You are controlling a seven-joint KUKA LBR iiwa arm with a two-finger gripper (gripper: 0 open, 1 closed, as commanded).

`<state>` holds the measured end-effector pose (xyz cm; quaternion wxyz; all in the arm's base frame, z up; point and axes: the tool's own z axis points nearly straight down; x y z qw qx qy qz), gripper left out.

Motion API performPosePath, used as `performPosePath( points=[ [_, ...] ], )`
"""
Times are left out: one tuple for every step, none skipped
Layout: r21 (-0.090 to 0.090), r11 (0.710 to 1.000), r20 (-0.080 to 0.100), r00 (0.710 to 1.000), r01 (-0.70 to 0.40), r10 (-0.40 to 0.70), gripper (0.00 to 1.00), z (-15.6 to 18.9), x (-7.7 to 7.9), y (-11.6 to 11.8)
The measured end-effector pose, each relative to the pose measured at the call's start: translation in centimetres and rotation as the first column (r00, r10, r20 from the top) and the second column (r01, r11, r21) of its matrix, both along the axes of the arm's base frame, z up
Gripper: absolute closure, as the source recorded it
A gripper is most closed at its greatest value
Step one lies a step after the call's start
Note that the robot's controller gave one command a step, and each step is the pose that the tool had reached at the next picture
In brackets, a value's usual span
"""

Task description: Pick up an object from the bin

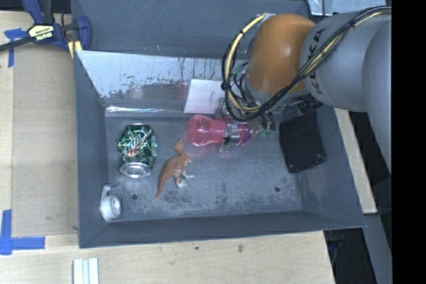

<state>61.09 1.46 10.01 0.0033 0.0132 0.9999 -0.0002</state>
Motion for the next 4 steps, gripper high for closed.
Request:
performPosePath(
  points=[
    [0.0,1.0,-0.008,1.0,0.013,-0.013,1.0,4.0,-0.5,0.1],
    [0.002,0.999,0.014,0.999,0.04,-0.04,1.0,7.0,0.4,-1.8],
    [0.001,0.999,0.017,0.999,0.052,-0.052,1.0,5.6,0.5,-2.7],
    [0.0,0.997,0.001,0.997,-0.074,0.074,1.0,3.9,-0.7,-3.9]
  ],
)
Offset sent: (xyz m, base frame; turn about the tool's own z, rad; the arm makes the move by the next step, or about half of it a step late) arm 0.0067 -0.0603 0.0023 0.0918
